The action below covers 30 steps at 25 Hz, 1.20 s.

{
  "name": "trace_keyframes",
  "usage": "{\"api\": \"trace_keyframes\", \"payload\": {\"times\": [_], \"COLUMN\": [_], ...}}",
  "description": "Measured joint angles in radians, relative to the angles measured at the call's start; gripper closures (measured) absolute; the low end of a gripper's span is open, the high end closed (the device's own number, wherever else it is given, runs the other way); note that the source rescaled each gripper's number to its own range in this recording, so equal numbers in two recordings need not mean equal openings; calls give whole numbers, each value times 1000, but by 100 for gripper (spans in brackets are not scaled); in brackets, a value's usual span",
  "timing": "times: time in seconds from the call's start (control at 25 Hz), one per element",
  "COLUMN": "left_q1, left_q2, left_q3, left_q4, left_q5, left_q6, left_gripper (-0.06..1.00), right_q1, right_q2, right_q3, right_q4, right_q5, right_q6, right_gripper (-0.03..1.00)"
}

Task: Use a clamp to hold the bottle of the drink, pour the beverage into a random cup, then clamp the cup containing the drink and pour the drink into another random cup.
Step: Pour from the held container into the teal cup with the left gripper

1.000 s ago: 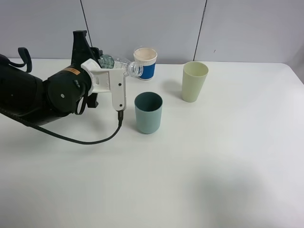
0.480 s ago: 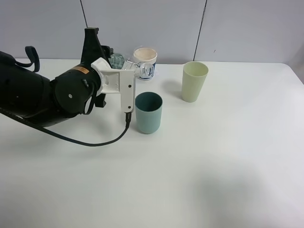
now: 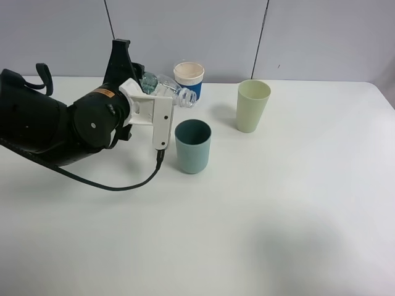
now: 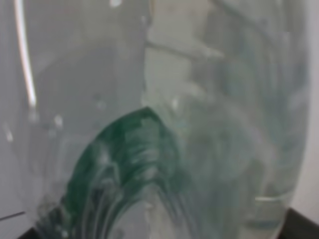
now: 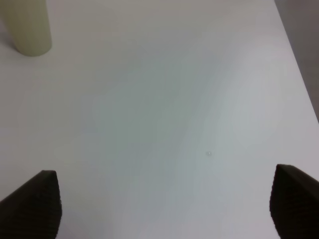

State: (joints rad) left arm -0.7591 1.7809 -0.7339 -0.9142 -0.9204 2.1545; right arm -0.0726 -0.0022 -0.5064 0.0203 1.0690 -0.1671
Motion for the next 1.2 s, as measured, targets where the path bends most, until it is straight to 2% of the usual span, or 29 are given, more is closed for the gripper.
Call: {"api": "trace_keyframes", "payload": {"times": [0.64,0.96,1.2], "left_q1": [0,0,0], "left_q2": [8,8,8], "left_q3": [0,0,0], "left_q4": [-26,-41,-41], "left_q5": [-55,-99,-102], "left_q6": [35,105,118], "left_gripper": [94,94,94], "right_q1": [0,0,0], "right_q2": [0,0,0], "right_q3": [0,0,0], "right_q4": [0,0,0], "right_q5": [0,0,0], "right_q6": [0,0,0], "right_gripper": [45,45,45]}}
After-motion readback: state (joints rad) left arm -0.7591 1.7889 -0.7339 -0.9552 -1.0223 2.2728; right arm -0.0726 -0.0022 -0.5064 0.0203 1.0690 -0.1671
